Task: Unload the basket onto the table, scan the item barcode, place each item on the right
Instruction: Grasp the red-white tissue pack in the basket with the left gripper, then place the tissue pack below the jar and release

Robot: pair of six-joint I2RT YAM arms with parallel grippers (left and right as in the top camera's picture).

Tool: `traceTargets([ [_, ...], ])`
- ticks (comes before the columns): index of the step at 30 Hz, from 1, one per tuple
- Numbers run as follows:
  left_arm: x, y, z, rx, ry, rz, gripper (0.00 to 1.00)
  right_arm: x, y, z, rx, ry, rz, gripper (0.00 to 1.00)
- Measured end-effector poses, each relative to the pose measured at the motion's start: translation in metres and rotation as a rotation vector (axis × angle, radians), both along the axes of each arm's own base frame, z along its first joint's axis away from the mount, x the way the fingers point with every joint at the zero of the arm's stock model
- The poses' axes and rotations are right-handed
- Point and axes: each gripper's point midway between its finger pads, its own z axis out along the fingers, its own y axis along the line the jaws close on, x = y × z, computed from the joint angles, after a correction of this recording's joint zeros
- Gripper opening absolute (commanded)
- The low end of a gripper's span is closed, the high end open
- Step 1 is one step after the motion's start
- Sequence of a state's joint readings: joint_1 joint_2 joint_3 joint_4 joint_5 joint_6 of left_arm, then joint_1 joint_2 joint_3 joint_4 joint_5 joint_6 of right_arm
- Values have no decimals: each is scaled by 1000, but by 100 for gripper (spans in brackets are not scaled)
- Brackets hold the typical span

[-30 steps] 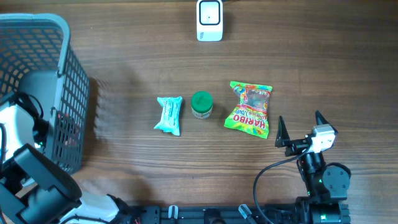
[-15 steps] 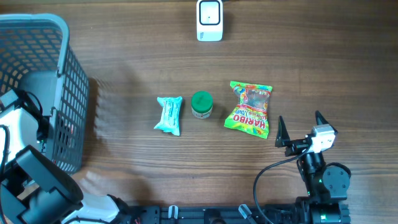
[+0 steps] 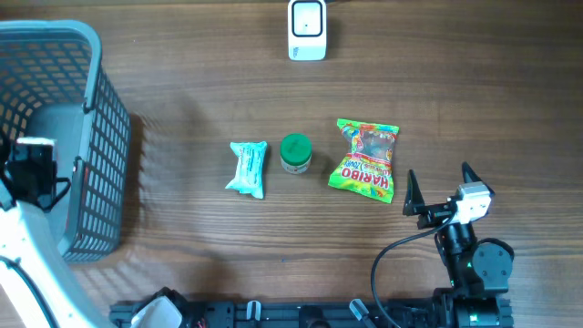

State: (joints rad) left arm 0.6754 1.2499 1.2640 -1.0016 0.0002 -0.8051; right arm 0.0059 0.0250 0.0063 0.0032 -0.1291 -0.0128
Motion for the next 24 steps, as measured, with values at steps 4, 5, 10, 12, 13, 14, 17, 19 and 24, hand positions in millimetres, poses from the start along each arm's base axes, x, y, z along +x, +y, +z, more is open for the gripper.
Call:
traceTargets([
  [4,2,-29,39,6,-168,-98,4,0,0,0,0,0,0,100],
  [5,4,-40,53,15,-228,-152,4,0,0,0,0,0,0,100],
  [10,10,-123,122,193,-472,-645,4,0,0,0,0,0,0,100],
  [12,8,-175,127,223,-509,-936,4,0,0,0,0,0,0,100],
  [13,7,-196,125,226,-516,-1060,4,0,0,0,0,0,0,100],
  [14,5,-218,117,213,-510,-1177,4,0,0,0,0,0,0,100],
  [17,-2,-281,77,125,-475,-1504,4,0,0,0,0,0,0,100],
  [19,-5,-316,33,22,-400,-1673,4,0,0,0,0,0,0,100],
  [24,-4,-378,-67,-167,-170,-1906,4,0,0,0,0,0,0,100],
])
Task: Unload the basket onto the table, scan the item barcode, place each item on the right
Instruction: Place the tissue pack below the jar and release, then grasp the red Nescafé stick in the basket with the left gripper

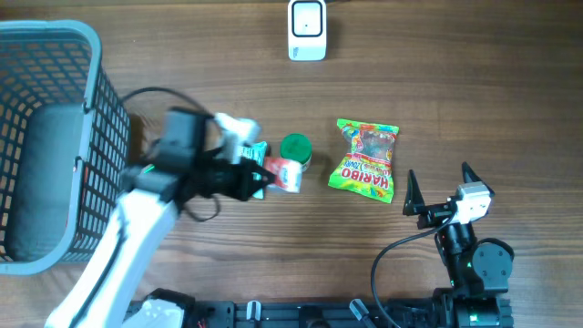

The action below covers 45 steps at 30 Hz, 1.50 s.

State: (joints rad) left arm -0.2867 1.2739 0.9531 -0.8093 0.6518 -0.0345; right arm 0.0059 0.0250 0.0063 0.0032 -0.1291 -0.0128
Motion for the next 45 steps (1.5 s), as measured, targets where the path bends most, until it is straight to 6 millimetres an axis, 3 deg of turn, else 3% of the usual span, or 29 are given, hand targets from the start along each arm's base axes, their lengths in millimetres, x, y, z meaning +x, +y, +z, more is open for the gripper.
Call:
traceTargets([
  [2,3,-13,-30,47,60,-31,4,0,0,0,0,0,1,100],
  [4,12,-29,-75,146,124,-18,4,0,0,0,0,0,1,100],
  [6,6,-28,-109,249,216,26,4,0,0,0,0,0,0,100],
  [7,4,-25,-120,298,248,63,11,0,0,0,0,0,0,100],
  [10,5,-18,-120,335,258,128,89,0,0,0,0,0,0,100],
  [11,6,-17,-115,334,248,139,100,0,0,0,0,0,0,100],
  [14,7,-16,-86,299,186,167,100,0,0,0,0,0,0,100],
  [17,12,-9,-41,293,92,199,100,0,0,0,0,0,0,100],
  [21,53,30,97,282,-328,433,100,0,0,0,0,0,0,100],
  [22,60,55,138,271,-445,557,100,0,0,0,0,0,0,100],
  [23,63,92,177,263,-548,738,100,0,0,0,0,0,0,99],
  [25,58,150,200,265,-585,1009,100,0,0,0,0,0,0,100],
  [27,41,222,208,280,-562,1347,100,0,0,0,0,0,0,100],
  [28,30,253,206,279,-527,1504,100,0,0,0,0,0,0,100],
  [31,15,318,192,256,-421,1783,100,0,0,0,0,0,0,100],
  [34,11,363,163,243,-277,1917,100,0,0,0,0,0,0,100],
  [35,7,382,143,257,-184,1971,100,0,0,0,0,0,0,100],
  [38,1,404,100,302,10,2015,100,0,0,0,0,0,0,100],
  [39,3,413,71,334,130,2015,100,0,0,0,0,0,0,100],
  [45,20,422,-33,440,483,1929,100,0,0,0,0,0,0,100],
])
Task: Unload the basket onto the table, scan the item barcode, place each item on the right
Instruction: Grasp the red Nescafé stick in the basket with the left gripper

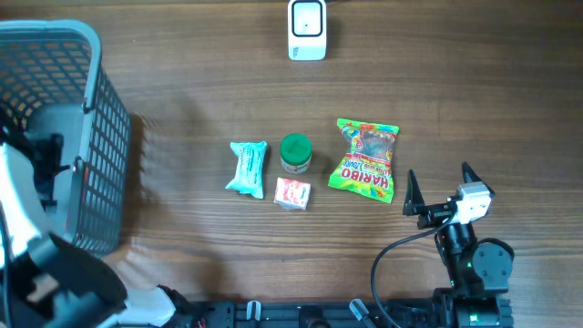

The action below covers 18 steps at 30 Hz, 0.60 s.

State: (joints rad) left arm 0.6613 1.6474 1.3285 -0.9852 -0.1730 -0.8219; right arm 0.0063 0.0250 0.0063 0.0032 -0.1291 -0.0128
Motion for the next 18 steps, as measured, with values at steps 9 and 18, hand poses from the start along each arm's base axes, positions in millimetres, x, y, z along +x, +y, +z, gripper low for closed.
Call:
traceTargets([
  [9,-3,-3,-62,-116,143,-1,100,0,0,0,0,0,0,100],
  [18,0,-1,-62,-106,131,-1,100,0,0,0,0,0,0,100],
])
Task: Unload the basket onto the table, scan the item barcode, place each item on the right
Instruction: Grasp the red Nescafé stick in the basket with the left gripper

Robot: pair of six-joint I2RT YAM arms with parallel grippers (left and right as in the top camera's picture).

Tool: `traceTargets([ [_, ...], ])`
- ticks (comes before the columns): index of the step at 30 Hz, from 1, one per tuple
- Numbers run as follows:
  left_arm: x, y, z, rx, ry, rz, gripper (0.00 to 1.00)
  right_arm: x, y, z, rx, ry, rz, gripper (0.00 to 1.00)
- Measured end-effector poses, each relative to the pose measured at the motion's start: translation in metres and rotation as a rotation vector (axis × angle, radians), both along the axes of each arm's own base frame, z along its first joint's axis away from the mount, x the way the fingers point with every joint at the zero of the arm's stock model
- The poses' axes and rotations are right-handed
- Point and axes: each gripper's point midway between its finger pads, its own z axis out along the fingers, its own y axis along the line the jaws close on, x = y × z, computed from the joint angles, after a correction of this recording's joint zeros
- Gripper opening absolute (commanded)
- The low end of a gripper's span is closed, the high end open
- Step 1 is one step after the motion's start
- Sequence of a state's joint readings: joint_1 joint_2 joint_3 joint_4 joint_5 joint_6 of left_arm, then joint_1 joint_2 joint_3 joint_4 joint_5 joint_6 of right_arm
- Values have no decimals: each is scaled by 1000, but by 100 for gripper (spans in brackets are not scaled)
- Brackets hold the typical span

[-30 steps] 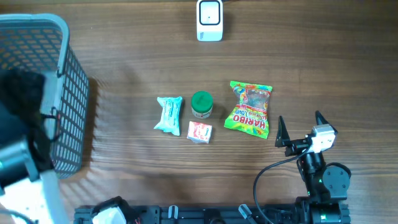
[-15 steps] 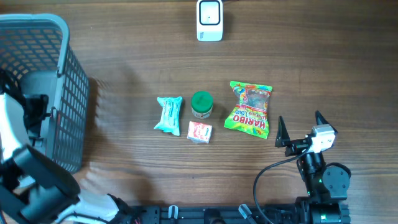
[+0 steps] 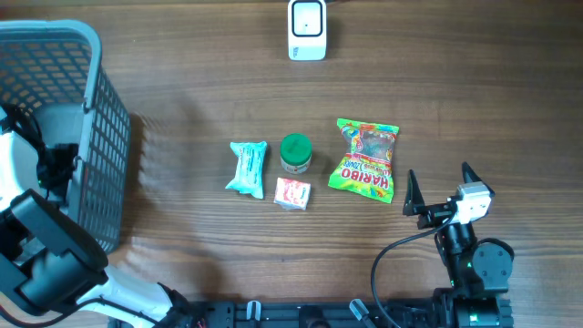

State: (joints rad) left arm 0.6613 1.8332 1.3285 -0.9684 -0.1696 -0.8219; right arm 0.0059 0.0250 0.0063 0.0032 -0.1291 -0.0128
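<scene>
Four items lie mid-table in the overhead view: a teal packet (image 3: 247,168), a green-lidded jar (image 3: 295,153), a Haribo bag (image 3: 367,159) and a small red-and-white packet (image 3: 292,193) just below the jar. The white scanner (image 3: 308,29) stands at the far edge. My left gripper (image 3: 55,164) reaches into the grey basket (image 3: 100,100) at the left; its fingers are too dark to read. At the lower right my right gripper (image 3: 438,173) stands open, holding nothing, just right of the Haribo bag.
The basket's mesh wall rises along the left edge of the table. My left arm's black and white links (image 3: 46,255) fill the lower left corner. A black cable (image 3: 387,255) loops beside the right arm's base.
My left arm has shifted slightly over the basket, its black link now lying higher in the corner. The items, the scanner and the right arm have not moved.
At first my left gripper was in the basket and only the teal packet, jar and Haribo bag lay on the table. Then it was over the table with a red-and-white packet beside the jar. Later that packet lay below the jar and the arm was back at the basket, where it stays.
</scene>
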Motion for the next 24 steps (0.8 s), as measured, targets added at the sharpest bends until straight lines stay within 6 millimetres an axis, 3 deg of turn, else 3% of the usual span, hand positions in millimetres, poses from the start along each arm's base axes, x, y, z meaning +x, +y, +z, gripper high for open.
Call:
traceTargets([
  [6,2,2,0,5,-7,0,100,0,0,0,0,0,0,100],
  [10,-3,-3,-25,-45,54,0,100,0,0,0,0,0,0,100],
  [14,-1,-3,-29,-59,64,3,100,0,0,0,0,0,0,100],
  [15,-1,-3,-29,-60,65,3,93,0,0,0,0,0,0,100],
  [16,-1,-3,-29,-60,65,3,74,0,0,0,0,0,0,100],
  [17,-1,-3,-29,-61,61,4,44,0,0,0,0,0,0,100],
  [18,0,-3,-29,-62,57,7,22,0,0,0,0,0,0,100],
  [19,1,-3,-31,-64,56,7,5,0,0,0,0,0,0,100],
  [24,0,-3,-31,-66,65,5,4,0,0,0,0,0,0,100],
])
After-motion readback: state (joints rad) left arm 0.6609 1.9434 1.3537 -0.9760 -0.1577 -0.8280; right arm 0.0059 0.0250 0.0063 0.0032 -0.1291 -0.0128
